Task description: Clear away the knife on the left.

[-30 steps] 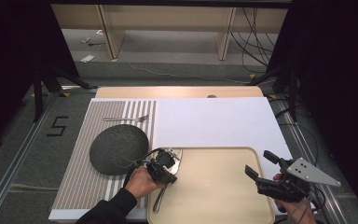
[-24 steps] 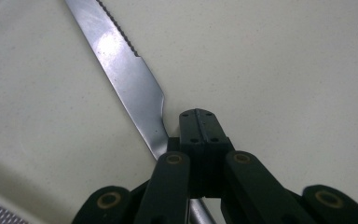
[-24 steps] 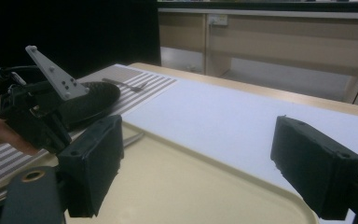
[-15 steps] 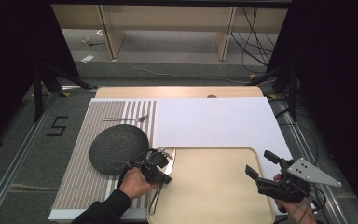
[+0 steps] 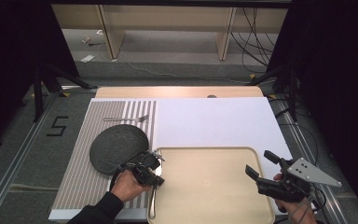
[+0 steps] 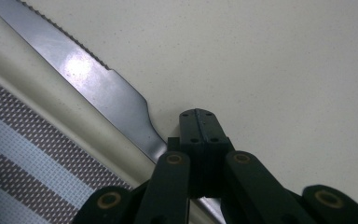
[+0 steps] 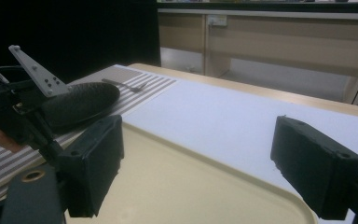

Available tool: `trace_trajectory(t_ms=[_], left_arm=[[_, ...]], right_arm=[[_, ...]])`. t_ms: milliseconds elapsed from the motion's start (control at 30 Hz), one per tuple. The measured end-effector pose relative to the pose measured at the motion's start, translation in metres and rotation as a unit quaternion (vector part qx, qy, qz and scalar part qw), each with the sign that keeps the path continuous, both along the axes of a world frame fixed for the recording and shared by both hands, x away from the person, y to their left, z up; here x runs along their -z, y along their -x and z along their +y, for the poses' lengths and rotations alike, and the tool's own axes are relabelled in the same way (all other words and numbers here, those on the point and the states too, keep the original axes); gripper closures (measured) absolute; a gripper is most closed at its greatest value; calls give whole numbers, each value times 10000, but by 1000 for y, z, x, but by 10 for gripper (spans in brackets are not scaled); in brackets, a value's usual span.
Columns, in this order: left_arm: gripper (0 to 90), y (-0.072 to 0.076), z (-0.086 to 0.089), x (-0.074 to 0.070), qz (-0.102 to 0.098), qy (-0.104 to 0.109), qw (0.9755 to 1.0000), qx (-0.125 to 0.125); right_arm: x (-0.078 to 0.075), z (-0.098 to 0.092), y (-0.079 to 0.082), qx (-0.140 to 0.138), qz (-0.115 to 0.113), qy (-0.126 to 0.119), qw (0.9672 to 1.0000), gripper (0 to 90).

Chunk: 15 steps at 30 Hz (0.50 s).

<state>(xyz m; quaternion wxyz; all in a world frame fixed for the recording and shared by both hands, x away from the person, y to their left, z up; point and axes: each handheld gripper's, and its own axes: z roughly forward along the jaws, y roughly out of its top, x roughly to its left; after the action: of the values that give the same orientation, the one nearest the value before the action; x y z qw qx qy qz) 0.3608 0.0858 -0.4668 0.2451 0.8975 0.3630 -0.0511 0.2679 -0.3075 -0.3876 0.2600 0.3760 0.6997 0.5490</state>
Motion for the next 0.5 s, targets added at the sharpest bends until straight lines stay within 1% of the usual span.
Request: trace_trajectory(t_ms=[100, 167, 200, 267, 333, 400, 433, 500], left_arm=[[897, 0, 0, 0, -14, 17, 10000, 4], [883, 0, 2, -1, -20, 137, 9999, 14], [854, 0, 3, -3, 5, 220, 9998, 15], [796, 0, 5, -7, -20, 364, 9993, -1], [722, 0, 7, -10, -22, 566, 9984, -21], [624, 0, 8, -13, -77, 745, 9972, -36], [592, 1, 9, -14, -102, 789, 9968, -6], [501, 1, 10, -16, -230, 892, 9957, 7]], right_arm=[[0, 0, 0, -4, -6, 1, 10000, 181], [0, 0, 0, -6, 4, 10, 10000, 181], [0, 0, 0, -6, 5, 8, 10000, 181], [0, 0, 0, -6, -4, 10, 10000, 181], [0, 0, 0, -7, 5, 10, 10000, 181], [0, 0, 0, -9, 1, 13, 10000, 180], [0, 0, 0, -12, 2, 12, 10000, 181], [0, 0, 0, -13, 3, 13, 10000, 181]])
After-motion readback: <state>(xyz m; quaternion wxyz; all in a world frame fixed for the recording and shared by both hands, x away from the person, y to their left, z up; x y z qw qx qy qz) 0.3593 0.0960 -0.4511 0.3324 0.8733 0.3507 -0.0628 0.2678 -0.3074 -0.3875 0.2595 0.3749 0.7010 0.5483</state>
